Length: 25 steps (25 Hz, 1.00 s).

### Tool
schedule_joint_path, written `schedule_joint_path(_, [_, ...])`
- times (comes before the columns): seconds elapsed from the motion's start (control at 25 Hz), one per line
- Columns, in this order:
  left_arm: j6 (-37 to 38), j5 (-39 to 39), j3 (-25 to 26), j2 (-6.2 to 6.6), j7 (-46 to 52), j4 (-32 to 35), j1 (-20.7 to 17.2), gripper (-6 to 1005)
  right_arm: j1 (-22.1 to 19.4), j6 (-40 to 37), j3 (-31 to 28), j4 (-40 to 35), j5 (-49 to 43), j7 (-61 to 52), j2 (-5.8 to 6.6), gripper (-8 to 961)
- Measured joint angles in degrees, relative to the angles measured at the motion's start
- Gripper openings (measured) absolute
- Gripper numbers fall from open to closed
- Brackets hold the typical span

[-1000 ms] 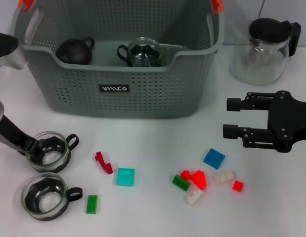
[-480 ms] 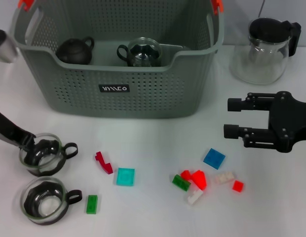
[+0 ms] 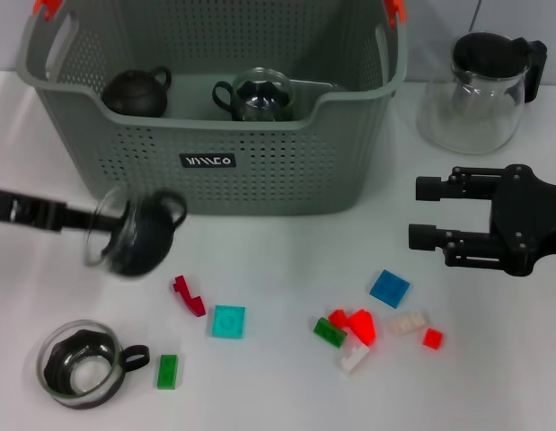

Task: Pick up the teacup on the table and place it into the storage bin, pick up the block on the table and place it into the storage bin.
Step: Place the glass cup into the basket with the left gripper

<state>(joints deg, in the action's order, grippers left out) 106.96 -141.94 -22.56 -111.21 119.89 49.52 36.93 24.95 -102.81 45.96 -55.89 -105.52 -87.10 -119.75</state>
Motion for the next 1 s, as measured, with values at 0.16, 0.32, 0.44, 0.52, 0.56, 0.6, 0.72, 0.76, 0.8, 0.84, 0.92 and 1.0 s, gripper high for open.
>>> schedule_joint_path(0.16, [2.38,10.39,6.75,1.00,-2.52,-3.12,0.51,45,0.40,0.10,0.20,0.07,-0.03,0.01,-0.04,674])
schedule_joint_path(0.32, [-3.11,19.58,7.04,1.03,1.22,-2.45,2.67,46,0.94,0.18,0.34,1.52,-0.12,0.21,0.33,674])
schedule_joint_path(0.44, [-8.66,20.87,3.83,1.65,4.39,-0.99,5.81,46,1.23,0.19,0.43,2.46,-0.13,0.38,0.72,674])
schedule_joint_path(0.52, [-10.63,20.76,2.22,1.82,5.61,0.09,6.77,46,1.25,0.18,0.49,2.55,-0.13,0.39,0.65,674])
schedule_joint_path(0.56, [-16.11,19.71,-3.53,1.97,9.30,3.39,8.51,46,1.24,0.17,0.49,2.64,-0.13,0.39,0.57,675])
schedule_joint_path(0.6, [-17.89,19.14,-6.02,1.96,10.70,4.45,8.98,46,1.24,0.15,0.51,2.73,-0.13,0.39,0.54,675])
schedule_joint_path(0.72, [-24.20,16.21,-15.38,1.83,15.52,7.76,10.46,45,1.14,0.19,0.52,3.08,-0.27,0.42,0.61,675])
schedule_joint_path(0.76, [-26.17,14.66,-18.42,1.75,16.87,8.75,10.97,45,1.15,0.22,0.51,3.08,-0.45,0.39,0.62,675])
schedule_joint_path(0.8, [-27.86,13.12,-21.05,1.62,18.23,9.53,11.57,45,1.17,0.25,0.50,3.08,-0.67,0.34,0.63,675])
schedule_joint_path(0.84, [-29.87,10.50,-24.65,1.32,19.85,10.46,12.52,46,1.22,0.24,0.47,3.09,-1.02,0.26,0.62,675])
schedule_joint_path(0.92, [-31.87,6.18,-28.08,0.72,21.69,10.89,14.46,46,1.34,0.25,0.31,3.13,-1.74,0.17,0.51,675])
schedule_joint_path(1.0, [-33.08,2.09,-29.61,0.05,22.69,10.59,16.50,47,1.41,0.31,0.15,3.16,-2.18,0.17,0.37,675])
